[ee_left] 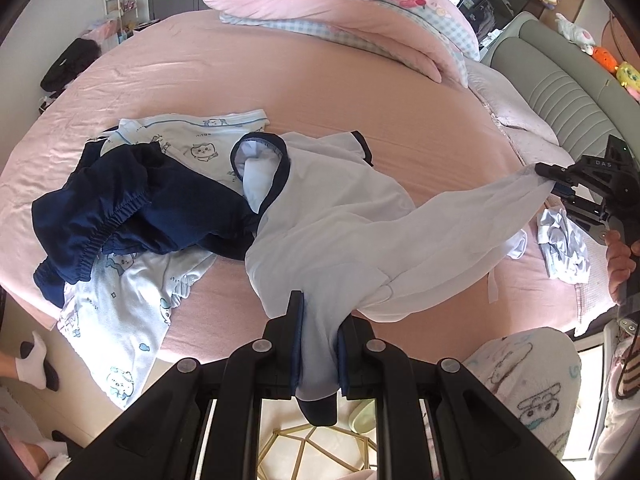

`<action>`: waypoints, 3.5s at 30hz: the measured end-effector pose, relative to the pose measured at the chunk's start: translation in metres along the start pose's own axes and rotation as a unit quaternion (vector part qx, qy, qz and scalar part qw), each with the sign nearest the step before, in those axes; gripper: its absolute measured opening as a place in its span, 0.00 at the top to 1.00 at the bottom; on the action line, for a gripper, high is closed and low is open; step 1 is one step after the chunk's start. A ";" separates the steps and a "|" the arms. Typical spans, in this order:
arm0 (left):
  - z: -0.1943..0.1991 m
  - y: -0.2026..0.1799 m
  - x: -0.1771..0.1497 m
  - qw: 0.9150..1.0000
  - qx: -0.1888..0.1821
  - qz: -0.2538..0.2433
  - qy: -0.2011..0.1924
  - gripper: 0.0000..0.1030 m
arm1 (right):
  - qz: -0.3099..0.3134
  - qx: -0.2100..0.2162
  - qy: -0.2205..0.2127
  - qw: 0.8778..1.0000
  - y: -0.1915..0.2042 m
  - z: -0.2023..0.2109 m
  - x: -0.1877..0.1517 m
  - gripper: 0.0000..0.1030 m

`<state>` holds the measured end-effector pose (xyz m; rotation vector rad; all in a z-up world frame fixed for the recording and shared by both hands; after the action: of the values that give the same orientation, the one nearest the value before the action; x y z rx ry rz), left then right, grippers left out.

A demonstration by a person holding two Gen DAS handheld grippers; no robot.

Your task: Fold clothes

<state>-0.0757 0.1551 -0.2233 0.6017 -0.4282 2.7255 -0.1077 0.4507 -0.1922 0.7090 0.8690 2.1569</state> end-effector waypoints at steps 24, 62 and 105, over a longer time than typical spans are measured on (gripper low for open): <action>-0.005 0.001 -0.041 0.999 -0.016 -0.007 0.042 0.88 | -0.010 -0.039 -0.024 0.999 -0.032 0.058 -0.090 0.92; -0.010 0.006 0.008 0.991 -0.084 0.086 0.055 0.28 | 0.009 -0.168 -0.054 0.984 -0.064 0.086 -0.077 0.26; -0.200 -0.039 0.169 0.979 0.146 -0.037 0.138 0.28 | -0.143 -0.150 0.077 0.975 -0.118 -0.065 0.003 0.26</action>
<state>-0.2774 0.3008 -0.3123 0.2921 0.0634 2.7633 -0.1079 0.4917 -0.3204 0.2501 0.6563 2.0379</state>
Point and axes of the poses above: each gripper's, at about its wrist camera, not at the fingertips, and z roughly against the way its jaws point, y to its left, x to its top, the point moved 7 cm from there along -z, roughly the way its jaws point, and after that the axes turned 2 degrees about x, right-handed, at the moved point
